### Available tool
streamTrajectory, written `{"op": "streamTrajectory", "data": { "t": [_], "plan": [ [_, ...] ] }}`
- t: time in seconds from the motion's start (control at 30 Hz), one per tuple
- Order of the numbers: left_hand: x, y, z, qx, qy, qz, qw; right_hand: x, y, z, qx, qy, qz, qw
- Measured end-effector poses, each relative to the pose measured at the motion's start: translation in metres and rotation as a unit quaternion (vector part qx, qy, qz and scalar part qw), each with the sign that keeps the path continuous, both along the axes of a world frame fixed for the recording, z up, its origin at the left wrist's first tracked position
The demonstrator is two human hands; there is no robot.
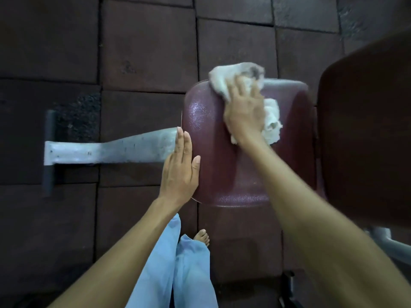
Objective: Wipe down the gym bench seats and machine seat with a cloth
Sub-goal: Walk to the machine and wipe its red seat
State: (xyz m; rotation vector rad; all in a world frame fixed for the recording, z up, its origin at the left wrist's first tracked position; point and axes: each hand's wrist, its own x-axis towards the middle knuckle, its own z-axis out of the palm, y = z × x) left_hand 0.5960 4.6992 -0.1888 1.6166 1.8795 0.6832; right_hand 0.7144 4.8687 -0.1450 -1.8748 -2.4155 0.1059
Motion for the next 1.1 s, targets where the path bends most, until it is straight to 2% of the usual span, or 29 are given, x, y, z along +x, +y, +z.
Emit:
{"op": "streamTrajectory", "data": {
  "t": [0.07, 0.13, 0.17, 0.2, 0.27, 0.33, 0.37, 0.4, 0.47, 0.53, 0.6, 0.73, 0.87, 1.0, 1.1],
  "plan": [
    [0.002, -0.006, 0.002, -0.013, -0.001, 0.018, 1.000, 0.002, -0.043, 0.000, 0.003, 0.013, 0.151, 0.988],
    [0.009, -0.018, 0.003, -0.020, -0.015, 0.047, 0.999, 0.034, -0.063, 0.001, 0.004, 0.021, 0.238, 0.971],
    [0.014, -0.026, 0.004, -0.021, -0.028, 0.061, 0.998, 0.053, -0.058, 0.002, 0.018, 0.016, 0.251, 0.968],
    [0.021, -0.033, 0.005, -0.021, -0.041, 0.077, 0.996, 0.068, -0.044, 0.002, 0.033, 0.006, 0.230, 0.973],
    [0.033, -0.042, 0.004, -0.018, -0.066, 0.115, 0.991, 0.071, -0.010, 0.002, 0.014, -0.012, 0.098, 0.995],
    [0.040, -0.044, 0.003, -0.014, -0.080, 0.147, 0.986, 0.039, 0.022, 0.002, -0.016, -0.013, -0.059, 0.998],
    [0.042, -0.045, 0.002, -0.014, -0.082, 0.158, 0.984, 0.017, 0.026, 0.005, -0.021, -0.023, -0.078, 0.996],
    [0.043, -0.046, 0.002, -0.013, -0.081, 0.164, 0.983, -0.003, 0.023, 0.006, -0.023, -0.034, -0.052, 0.998],
    [0.045, -0.052, 0.003, -0.019, -0.081, 0.162, 0.983, -0.028, 0.001, 0.006, -0.014, -0.030, 0.076, 0.997],
    [0.046, -0.069, 0.008, -0.052, -0.074, 0.154, 0.984, -0.022, -0.037, 0.008, -0.019, -0.028, 0.187, 0.982],
    [0.043, -0.094, 0.015, -0.108, -0.055, 0.138, 0.983, 0.004, -0.069, 0.016, -0.040, -0.032, 0.228, 0.972],
    [0.019, -0.140, 0.052, -0.192, -0.015, 0.174, 0.966, 0.038, -0.104, 0.041, -0.104, -0.020, 0.228, 0.968],
    [-0.020, -0.163, 0.111, -0.192, 0.012, 0.232, 0.954, 0.028, -0.128, 0.087, -0.224, 0.031, 0.170, 0.959],
    [-0.071, -0.173, 0.164, -0.185, 0.043, 0.242, 0.952, -0.019, -0.149, 0.129, -0.242, 0.050, 0.189, 0.951],
    [-0.122, -0.188, 0.199, -0.209, 0.032, 0.255, 0.943, -0.078, -0.168, 0.160, -0.255, 0.042, 0.222, 0.940]
  ]
}}
